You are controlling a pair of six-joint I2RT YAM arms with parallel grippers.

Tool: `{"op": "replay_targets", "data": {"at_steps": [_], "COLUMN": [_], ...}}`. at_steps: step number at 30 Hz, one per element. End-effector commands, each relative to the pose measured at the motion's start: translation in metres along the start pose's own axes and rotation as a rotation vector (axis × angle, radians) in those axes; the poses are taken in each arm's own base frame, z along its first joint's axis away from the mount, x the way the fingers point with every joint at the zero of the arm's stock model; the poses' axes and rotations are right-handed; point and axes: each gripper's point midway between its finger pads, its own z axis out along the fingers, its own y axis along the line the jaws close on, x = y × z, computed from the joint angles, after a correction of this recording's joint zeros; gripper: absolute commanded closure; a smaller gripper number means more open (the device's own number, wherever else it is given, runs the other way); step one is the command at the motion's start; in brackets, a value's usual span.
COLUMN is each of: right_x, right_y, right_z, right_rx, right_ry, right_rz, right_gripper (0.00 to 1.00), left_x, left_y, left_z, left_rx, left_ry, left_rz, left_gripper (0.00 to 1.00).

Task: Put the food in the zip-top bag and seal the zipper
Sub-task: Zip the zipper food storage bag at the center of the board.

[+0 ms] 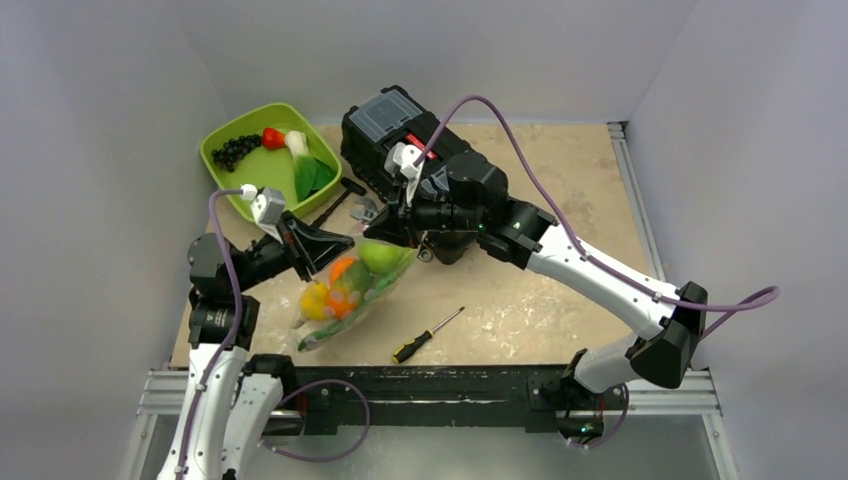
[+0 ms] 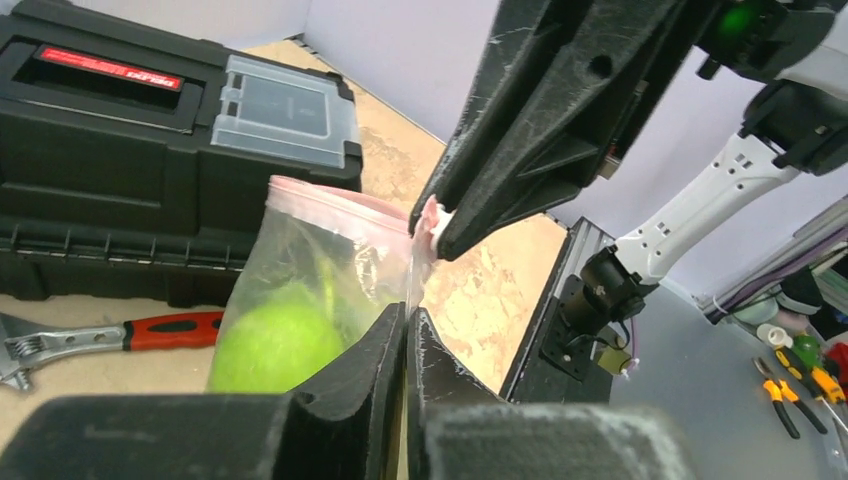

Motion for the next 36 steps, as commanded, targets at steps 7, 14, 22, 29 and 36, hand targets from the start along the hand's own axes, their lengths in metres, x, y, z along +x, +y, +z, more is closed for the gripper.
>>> {"op": "replay_targets", "data": {"at_steps": [7,14,22,29,36], "right_x": [-0.034,-0.042,-0.046,-0.016,0.023], "right_y": [0.025,0.031,0.037,0.006,0.007], "right_z": [0.003,0.001,0.003,0.008,-0.027], "right_rx": [-0.134,-0.146,-0.167,0.032,0.054], "right_ry": [-0.065,-0.080,-0.086,-0.018,0.029], "right_rz": [0.029,0.029,0.030,-0.003,-0.027], "right_gripper": [1.00,1.00,1.00,1.00,1.00], "left_x": [0.008,0.023,0.016,0.007,-0.005], "left_y": [-0.033,-0.021,-0.015,-0.007,0.011], "left_z": [0.013,0.021,0.027,0.026,0.009], "left_rx": [0.142,0.115,0.085,0.010,0.029], "left_ry": [0.082,0.124,0.104,0.047,0.001], "left_rz": [0.107,0.114,0.131,0.078,-0.025], "left_gripper": [0.41,0.42,0.65,1.00,1.00]}}
